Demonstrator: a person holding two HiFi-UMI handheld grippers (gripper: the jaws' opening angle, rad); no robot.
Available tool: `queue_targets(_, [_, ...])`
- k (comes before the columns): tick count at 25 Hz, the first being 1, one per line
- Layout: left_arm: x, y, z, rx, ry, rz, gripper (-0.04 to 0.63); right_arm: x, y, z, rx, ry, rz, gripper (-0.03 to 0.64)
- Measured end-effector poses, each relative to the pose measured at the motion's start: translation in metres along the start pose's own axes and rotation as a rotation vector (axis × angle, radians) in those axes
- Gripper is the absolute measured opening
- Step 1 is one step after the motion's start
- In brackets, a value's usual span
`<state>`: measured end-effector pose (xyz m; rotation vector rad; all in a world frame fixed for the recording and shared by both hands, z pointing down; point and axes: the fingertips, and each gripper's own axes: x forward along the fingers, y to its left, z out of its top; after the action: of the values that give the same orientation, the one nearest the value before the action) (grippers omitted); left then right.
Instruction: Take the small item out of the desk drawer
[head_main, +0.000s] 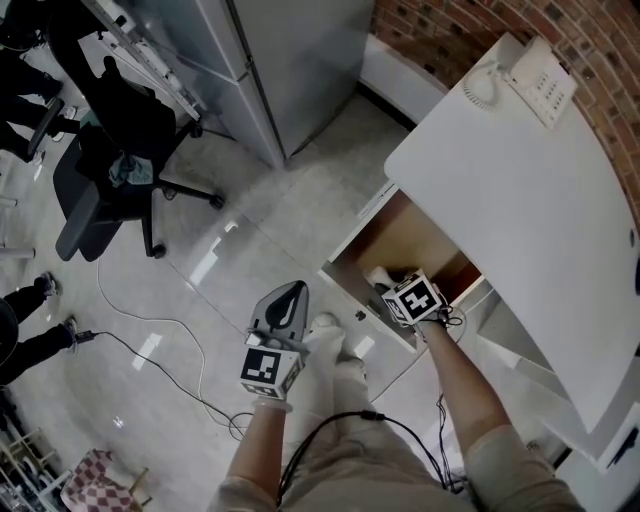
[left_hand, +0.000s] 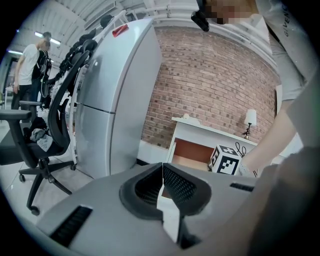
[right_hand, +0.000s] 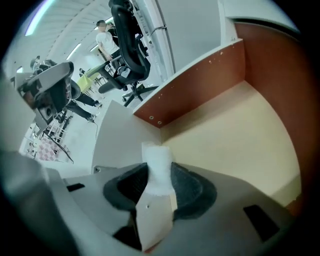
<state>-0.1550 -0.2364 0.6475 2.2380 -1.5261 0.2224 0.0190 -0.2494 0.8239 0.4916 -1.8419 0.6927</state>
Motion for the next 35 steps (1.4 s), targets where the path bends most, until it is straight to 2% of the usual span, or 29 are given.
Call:
queue_targets(7, [-0.02,-0.019,0.01,-0.017,0.009,0.0,0.006,-0.051,0.012,0.001,0.064,-0.104,-0.022,0.158])
queue_targets(16, [-0.04,-0.036,0.04,-0.022,-0.015,0.016,0.006,-0.111,0.031,0.0,0.053,-0.192,-0.047,0.158])
queue_targets(25, [-0.063,-0.049,0.064,-0.028,-0.054,0.039,0.006,-0.174,0.044,0.013,0.062,-0.355,-0.072,0.158])
queue_targets(35, [-0.086,-0.073,0.094,-0.004,-0.092,0.023,0.006,-0.246,0.056,0.012,0.081,-0.558,-0.132,0.156])
